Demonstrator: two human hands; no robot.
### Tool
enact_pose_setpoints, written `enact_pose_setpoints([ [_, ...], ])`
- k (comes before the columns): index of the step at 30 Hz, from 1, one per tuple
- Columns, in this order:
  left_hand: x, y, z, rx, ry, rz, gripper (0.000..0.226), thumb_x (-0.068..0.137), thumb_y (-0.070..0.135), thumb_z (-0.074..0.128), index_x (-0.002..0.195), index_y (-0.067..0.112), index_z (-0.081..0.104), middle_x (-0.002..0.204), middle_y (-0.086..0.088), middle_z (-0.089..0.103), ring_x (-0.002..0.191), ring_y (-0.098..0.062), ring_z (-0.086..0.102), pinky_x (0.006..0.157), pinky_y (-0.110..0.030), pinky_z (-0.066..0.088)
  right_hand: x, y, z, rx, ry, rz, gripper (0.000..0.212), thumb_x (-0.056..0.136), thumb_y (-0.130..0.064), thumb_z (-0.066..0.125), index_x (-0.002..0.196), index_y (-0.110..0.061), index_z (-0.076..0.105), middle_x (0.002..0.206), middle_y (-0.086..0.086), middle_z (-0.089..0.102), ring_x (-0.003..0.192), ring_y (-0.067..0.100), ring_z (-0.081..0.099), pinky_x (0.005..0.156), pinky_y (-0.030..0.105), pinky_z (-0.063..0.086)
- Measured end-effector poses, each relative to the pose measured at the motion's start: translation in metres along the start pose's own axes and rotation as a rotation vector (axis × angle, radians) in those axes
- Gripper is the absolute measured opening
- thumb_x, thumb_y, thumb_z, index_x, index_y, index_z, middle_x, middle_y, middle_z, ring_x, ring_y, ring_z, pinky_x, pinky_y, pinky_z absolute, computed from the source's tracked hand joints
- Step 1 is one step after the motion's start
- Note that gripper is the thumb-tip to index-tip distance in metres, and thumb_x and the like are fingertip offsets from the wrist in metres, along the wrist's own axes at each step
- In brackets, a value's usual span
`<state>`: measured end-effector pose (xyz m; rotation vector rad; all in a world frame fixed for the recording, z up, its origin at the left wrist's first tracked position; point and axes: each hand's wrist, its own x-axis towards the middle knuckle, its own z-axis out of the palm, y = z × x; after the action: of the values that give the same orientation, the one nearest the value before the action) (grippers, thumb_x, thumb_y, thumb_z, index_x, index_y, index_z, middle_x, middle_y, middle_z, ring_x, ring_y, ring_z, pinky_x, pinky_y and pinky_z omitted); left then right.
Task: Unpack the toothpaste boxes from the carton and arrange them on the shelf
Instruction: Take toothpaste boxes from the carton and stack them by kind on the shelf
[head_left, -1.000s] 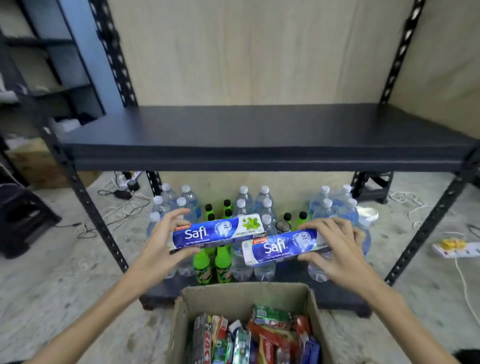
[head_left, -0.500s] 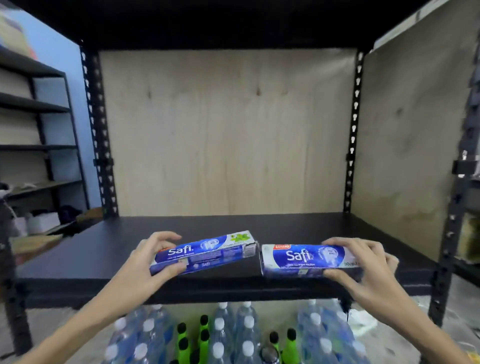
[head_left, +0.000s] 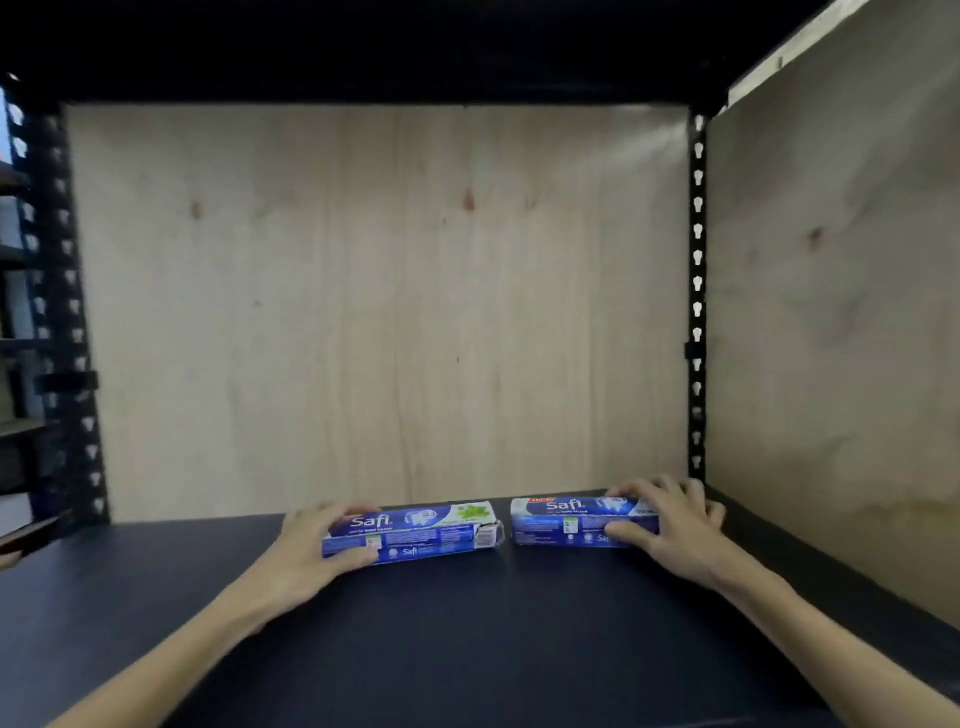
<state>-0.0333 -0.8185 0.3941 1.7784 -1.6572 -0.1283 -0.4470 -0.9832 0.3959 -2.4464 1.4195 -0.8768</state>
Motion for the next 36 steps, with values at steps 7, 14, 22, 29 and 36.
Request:
enact_pose_setpoints([
  [7, 0.058, -0.002, 0.033, 0.087, 0.163, -0.07, 0.046, 0.081, 0.051, 0.076, 0.122, 0.055, 0.057, 0.12, -0.001, 0.058, 0.117, -0.022, 0.034, 0.111, -0.039, 0.032, 0.048, 0.011, 0.016, 0.05, 0.012, 0.016, 0.033, 0.086, -0.059, 0.066, 0.113, -0.055, 0.048, 0.125, -0.006, 0.025, 0.13, 0.021, 0.027, 0.105, 0.042, 0.023],
  [14, 0.075, 0.005, 0.043, -0.02, 0.312, -0.197, 0.078, 0.072, 0.029, 0.09, 0.124, 0.011, 0.035, 0.127, -0.011, 0.038, 0.11, -0.02, 0.04, 0.095, -0.029, 0.036, 0.069, 0.015, 0.031, 0.144, 0.117, 0.149, 0.104, 0.073, -0.058, 0.079, 0.152, -0.042, 0.013, 0.135, 0.014, 0.028, 0.136, 0.033, 0.026, 0.116, 0.047, 0.027],
  [22, 0.07, 0.002, 0.042, -0.1, 0.304, -0.158, 0.083, 0.07, 0.037, 0.091, 0.125, 0.017, 0.033, 0.129, -0.003, 0.046, 0.116, -0.02, 0.049, 0.093, -0.029, 0.04, 0.074, 0.019, 0.036, 0.05, 0.154, 0.155, 0.106, 0.073, -0.07, 0.071, 0.152, -0.037, 0.009, 0.126, 0.015, 0.039, 0.129, 0.036, 0.04, 0.11, 0.046, 0.036],
  [29, 0.055, 0.007, 0.038, -0.058, 0.27, -0.104, 0.081, 0.068, 0.043, 0.091, 0.127, 0.03, 0.037, 0.131, -0.003, 0.044, 0.121, -0.021, 0.046, 0.102, -0.037, 0.042, 0.053, 0.001, 0.031, -0.228, 0.309, 0.094, 0.105, 0.074, -0.082, 0.055, 0.156, -0.03, 0.017, 0.132, 0.019, 0.043, 0.125, 0.037, 0.041, 0.106, 0.048, 0.031],
  [36, 0.008, 0.041, 0.037, 0.189, 0.344, -0.076, 0.094, 0.074, 0.05, 0.082, 0.144, 0.014, 0.032, 0.141, -0.01, 0.039, 0.132, -0.03, 0.035, 0.111, -0.041, 0.032, -0.008, -0.028, 0.02, -0.202, 0.334, -0.023, 0.093, 0.08, -0.077, 0.055, 0.153, -0.029, 0.024, 0.124, 0.008, 0.043, 0.115, 0.029, 0.039, 0.096, 0.042, 0.031],
])
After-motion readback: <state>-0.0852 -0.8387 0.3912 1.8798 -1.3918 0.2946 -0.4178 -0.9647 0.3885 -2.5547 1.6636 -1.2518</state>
